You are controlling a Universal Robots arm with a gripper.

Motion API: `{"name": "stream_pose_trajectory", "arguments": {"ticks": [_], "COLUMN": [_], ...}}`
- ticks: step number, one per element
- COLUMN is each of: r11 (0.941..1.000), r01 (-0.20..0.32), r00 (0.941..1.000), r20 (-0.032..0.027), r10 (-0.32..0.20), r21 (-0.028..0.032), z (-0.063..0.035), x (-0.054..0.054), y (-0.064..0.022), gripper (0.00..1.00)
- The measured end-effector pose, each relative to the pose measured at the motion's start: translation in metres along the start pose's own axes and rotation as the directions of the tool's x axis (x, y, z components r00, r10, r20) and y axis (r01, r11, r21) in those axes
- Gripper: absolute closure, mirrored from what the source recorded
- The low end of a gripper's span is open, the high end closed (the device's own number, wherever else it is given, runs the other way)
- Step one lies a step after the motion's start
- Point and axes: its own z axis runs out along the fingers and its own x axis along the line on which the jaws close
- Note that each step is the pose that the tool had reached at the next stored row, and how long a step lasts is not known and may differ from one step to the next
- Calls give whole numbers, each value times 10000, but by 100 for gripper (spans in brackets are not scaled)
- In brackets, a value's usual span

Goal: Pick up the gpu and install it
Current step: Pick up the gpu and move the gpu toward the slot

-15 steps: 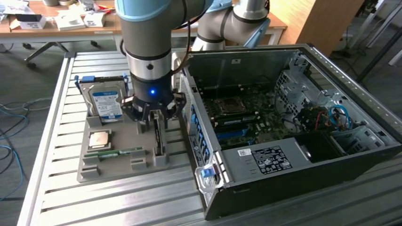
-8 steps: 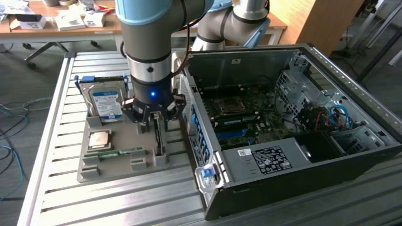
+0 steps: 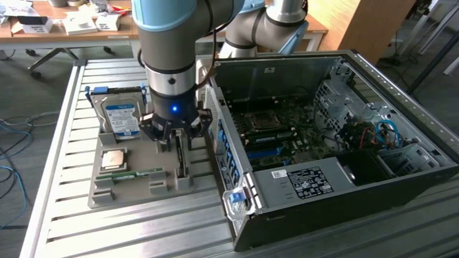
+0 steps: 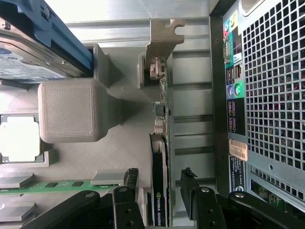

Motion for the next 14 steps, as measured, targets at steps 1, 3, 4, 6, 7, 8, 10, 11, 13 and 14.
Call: {"name": "stream_pose_trajectory", "arguments": {"ticks": [1,3,4,6,7,8,10,11,13,14], "r11": [10000,10000,10000,10000,10000,10000,10000,10000,10000,10000], "r01": [0,0,0,0,-1,-1,-3,-3,-3,-3], "r00": [10000,10000,10000,10000,10000,10000,10000,10000,10000,10000], "r20": [-1,-3,-3,-2,-1,-1,1,0,-1,-1], "r10": [0,0,0,0,1,1,3,3,3,3], "r21": [1,2,3,3,1,1,-1,1,2,2], "z": [6,14,14,14,15,16,19,19,19,22], "x": [0,1,1,1,1,1,8,12,13,12], "y": [0,-1,-1,-1,-1,0,9,13,13,14], "gripper": [51,51,51,51,51,51,51,51,51,51]}}
